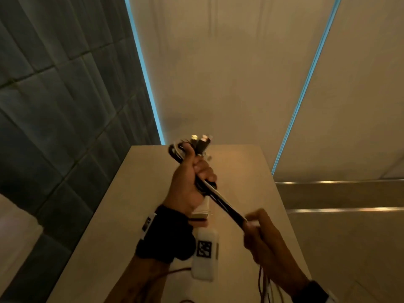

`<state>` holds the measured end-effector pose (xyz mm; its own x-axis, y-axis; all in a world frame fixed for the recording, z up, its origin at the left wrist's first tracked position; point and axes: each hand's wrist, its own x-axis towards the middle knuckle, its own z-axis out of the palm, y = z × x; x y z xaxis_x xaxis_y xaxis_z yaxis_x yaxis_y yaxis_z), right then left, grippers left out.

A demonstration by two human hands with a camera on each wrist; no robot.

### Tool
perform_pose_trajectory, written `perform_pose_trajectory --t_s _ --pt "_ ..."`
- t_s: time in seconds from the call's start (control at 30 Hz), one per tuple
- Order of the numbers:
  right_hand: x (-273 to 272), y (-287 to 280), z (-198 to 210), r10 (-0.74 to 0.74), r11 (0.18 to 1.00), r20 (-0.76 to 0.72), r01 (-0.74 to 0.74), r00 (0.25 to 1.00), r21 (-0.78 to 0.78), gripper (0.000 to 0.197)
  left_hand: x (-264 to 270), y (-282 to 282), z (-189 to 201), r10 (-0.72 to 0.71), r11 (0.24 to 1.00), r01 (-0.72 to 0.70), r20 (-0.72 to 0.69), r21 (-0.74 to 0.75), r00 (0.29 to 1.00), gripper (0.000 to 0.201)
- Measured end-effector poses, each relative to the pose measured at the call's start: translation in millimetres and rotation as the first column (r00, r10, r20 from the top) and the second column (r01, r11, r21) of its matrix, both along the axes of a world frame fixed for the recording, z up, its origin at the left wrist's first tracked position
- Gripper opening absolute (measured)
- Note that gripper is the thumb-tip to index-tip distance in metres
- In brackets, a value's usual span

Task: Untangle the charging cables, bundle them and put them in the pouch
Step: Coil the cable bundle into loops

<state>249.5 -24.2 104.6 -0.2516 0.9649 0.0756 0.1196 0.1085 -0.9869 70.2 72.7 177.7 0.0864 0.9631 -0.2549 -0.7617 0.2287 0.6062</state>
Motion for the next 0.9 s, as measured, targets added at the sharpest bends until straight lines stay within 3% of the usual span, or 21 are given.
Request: perform_pose_trajectory --t_s 0.03,0.1,0.17,0.2,0.27,0.33,0.43,0.5,0.6,0.7,0.77,0.9 --pt "15.3 -7.6 -16.6 0.025 0.988 -0.033 -0.03 0.999 -0.151 0.057 -8.3 5.9 4.7 0.026 0.999 -0.026 -0.009 0.022 1.0 0.054" --pt "44.8 -13.3 -47.3 0.082 0.956 0.151 -0.035 0.985 -0.291 0.066 -19.6 8.5 8.6 0.052 0.997 -0.048 -0.059 0.063 0.997 0.052" --pt "68.9 -7.9 -65.3 0.129 0.962 0.405 -0.014 0.905 -0.274 0.064 -17.6 2.6 6.9 0.05 0.995 -0.04 -0.108 0.092 0.993 0.052" --pt "72.8 -2.4 -61.6 0.066 0.977 0.447 0.032 0.892 -0.209 0.065 -12.0 0.0 4.6 0.04 0.995 -0.027 -0.135 0.099 0.99 0.052" --pt "60.0 10.8 -36.4 -0.051 0.996 0.333 0.073 0.942 -0.053 0.066 9.3 -6.8 -0.6 0.001 0.995 0.018 -0.189 0.1 0.982 0.052" --pt "21.3 22.6 -2.6 0.022 0.999 0.128 -0.017 0.992 -0.039 0.051 33.7 -14.5 -6.7 -0.055 0.995 0.07 -0.194 0.074 0.98 0.051" --pt "-23.0 27.3 18.9 0.086 0.992 -0.175 -0.101 0.981 -0.081 0.046 47.7 -15.7 -7.3 -0.099 0.991 0.112 -0.174 0.068 0.98 0.047" --pt "-25.3 25.1 15.5 0.066 0.983 -0.325 -0.118 0.943 -0.143 0.047 33.6 -7.5 0.4 -0.154 0.981 0.178 -0.249 0.077 0.956 0.048" --pt "-14.6 20.2 -1.6 0.14 0.957 -0.344 -0.216 0.928 -0.193 0.05 4.8 3.9 16.8 -0.203 0.971 0.232 -0.322 0.055 0.925 0.053" --pt "-8.8 10.8 -14.3 0.192 0.915 -0.319 -0.287 0.928 -0.284 0.059 -12.4 9.5 28.3 -0.181 0.983 0.185 -0.203 0.005 0.962 0.054" --pt "1.6 5.5 -17.1 0.223 0.885 -0.27 -0.311 0.937 -0.347 0.06 -20.2 8.7 30.1 -0.169 0.985 0.17 -0.191 -0.013 0.967 0.053" --pt "44.2 6.2 -3.2 0.328 0.847 -0.121 -0.348 0.937 -0.402 0.056 -32.6 -5.7 18.2 -0.195 0.98 0.199 -0.297 -0.018 0.935 0.049"
